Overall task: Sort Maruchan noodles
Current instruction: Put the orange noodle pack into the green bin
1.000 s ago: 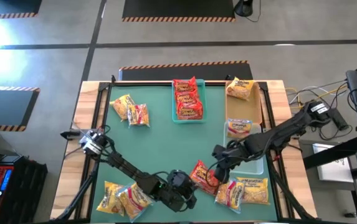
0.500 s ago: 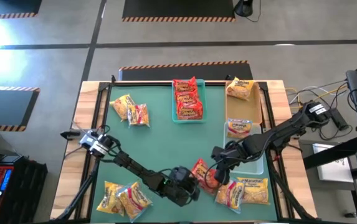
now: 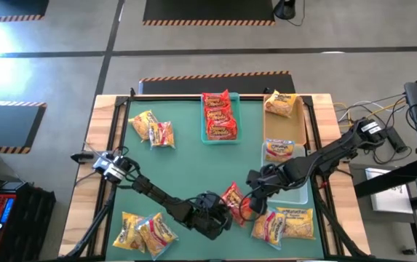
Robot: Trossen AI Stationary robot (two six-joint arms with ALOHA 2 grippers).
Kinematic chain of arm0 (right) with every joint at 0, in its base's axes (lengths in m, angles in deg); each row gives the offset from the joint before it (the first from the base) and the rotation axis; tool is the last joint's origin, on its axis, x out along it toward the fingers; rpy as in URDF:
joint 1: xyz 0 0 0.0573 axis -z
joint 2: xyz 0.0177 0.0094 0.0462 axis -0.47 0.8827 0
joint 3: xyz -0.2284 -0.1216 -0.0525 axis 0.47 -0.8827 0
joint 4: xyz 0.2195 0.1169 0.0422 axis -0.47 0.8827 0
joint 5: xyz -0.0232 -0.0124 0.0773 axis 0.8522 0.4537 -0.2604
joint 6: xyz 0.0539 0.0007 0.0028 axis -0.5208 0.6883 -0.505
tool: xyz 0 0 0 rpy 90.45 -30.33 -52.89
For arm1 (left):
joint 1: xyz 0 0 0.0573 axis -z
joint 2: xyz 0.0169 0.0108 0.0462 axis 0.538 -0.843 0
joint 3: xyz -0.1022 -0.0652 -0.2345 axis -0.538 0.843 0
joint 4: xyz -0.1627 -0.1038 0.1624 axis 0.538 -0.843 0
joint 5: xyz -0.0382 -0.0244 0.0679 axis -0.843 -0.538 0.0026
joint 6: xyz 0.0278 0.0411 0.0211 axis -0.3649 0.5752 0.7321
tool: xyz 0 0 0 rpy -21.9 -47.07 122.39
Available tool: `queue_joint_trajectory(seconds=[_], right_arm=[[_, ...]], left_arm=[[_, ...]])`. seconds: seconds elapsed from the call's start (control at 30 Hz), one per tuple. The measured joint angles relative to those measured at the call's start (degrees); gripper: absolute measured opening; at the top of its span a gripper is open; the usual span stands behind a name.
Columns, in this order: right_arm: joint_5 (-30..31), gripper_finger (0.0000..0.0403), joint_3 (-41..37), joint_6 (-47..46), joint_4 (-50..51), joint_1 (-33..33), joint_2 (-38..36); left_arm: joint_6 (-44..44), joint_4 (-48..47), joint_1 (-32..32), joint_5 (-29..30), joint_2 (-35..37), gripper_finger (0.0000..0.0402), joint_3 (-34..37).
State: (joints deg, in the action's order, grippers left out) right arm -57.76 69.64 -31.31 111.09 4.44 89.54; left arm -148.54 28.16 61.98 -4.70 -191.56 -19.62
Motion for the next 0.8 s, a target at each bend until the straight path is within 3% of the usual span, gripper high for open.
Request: queue_joint_trajectory(seconds=[0.2,0.43,0.63,0.8], right_arm=[[0.95,0.0126,0.0,-0.79,-1.46,0.3,-0.02],[0.19,0.0166,-0.02,-1.0,-1.51,2.73,0.17],[-6.84,0.0208,-0.09,-0.52,-4.04,4.95,4.45],[-8.77,0.0226,0.62,1.07,-5.36,5.11,8.16]], left_arm=[[-0.89,-0.39,0.41,-1.08,-0.07,0.0075,0.07],[-0.89,-0.74,1.35,-1.63,-0.07,0.0075,0.17],[-0.93,-1.03,1.47,-2.03,-0.07,0.0075,0.22],[-1.67,-1.44,1.72,-2.01,-0.07,0.0075,0.22]])
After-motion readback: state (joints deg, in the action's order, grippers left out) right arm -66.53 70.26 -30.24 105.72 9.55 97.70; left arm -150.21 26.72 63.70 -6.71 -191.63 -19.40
